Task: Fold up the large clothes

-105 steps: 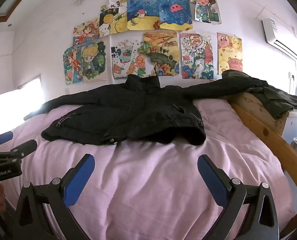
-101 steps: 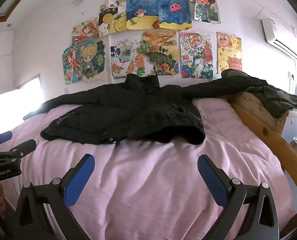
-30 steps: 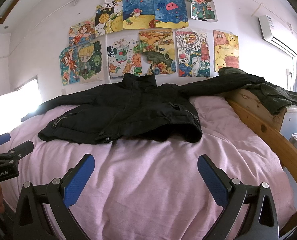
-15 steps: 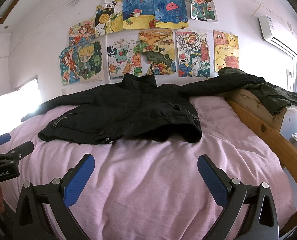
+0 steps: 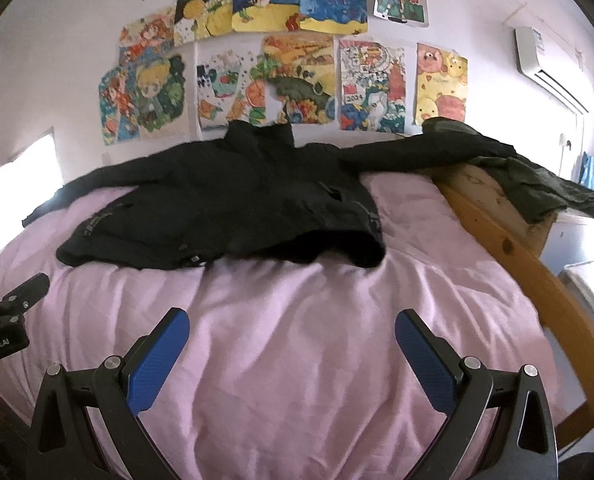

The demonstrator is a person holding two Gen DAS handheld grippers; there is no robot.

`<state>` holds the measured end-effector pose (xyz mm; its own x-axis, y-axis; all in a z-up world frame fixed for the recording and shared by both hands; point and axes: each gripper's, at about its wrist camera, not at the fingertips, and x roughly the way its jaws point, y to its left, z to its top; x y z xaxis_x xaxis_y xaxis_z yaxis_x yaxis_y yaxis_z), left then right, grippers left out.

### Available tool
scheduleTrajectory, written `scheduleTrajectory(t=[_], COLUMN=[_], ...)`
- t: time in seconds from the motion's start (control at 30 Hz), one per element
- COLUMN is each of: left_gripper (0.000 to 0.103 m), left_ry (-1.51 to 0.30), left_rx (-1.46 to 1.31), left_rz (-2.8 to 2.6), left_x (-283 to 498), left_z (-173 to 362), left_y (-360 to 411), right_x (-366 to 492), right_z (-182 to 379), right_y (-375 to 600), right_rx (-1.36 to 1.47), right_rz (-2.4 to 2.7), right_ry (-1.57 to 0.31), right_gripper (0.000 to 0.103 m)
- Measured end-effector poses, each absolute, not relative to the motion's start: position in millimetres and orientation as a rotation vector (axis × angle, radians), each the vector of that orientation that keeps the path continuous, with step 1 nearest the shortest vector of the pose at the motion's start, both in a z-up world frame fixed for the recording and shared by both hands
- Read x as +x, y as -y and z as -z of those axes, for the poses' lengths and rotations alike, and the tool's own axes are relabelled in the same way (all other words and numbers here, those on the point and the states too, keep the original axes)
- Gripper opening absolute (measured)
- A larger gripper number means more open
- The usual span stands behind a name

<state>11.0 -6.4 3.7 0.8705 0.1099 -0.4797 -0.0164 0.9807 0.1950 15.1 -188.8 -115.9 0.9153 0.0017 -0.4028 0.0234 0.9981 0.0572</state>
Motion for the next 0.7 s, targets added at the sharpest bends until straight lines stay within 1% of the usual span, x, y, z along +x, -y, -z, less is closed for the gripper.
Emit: scheduleTrajectory(t=[0.07,0.17,0.3,0.4,0.5,0.6,0.7], left_gripper=[0.102,0.102,0.102,0.102,0.102,0.102,0.102], left_ry=[-0.508,-0.503,-0.505,-0.570,-0.625,-0.684,-0.716], left_rx=[0.190,0.194,0.231,0.294,0.333,0.312,0.289], left_rz=[-0.069,-0.067,-0.037,-0.012,0.005,0.037,0.070], left_x=[13.3,18.7,34.9,61.4,83.1,114.8,152.8], left_z=[-11.9,-39.2,-82.1,-114.7,-135.4,-156.6,-168.0], left_y=[4.7,1.4,3.4,11.7,16.4,22.9,38.5], right_x=[12.6,13.3,29.5,56.8,90.2,119.8,147.7], right_z=[105.7,84.3,41.3,5.3,-26.6,-39.8,-43.8], right_y=[189.4,194.2,207.8,222.3,242.9,270.7,306.2], right_rx=[0.052,0.042,0.062,0.095,0.130,0.213,0.309], right_rz=[0.025,0.042,0.002,-0.049,-0.032,0.008,0.042], right_ry=[-0.420,-0.446,-0.522,-0.618,-0.714,-0.757,-0.750], right_gripper=[0.103,0.103,0.103,0.103,0.103,0.103,0.103])
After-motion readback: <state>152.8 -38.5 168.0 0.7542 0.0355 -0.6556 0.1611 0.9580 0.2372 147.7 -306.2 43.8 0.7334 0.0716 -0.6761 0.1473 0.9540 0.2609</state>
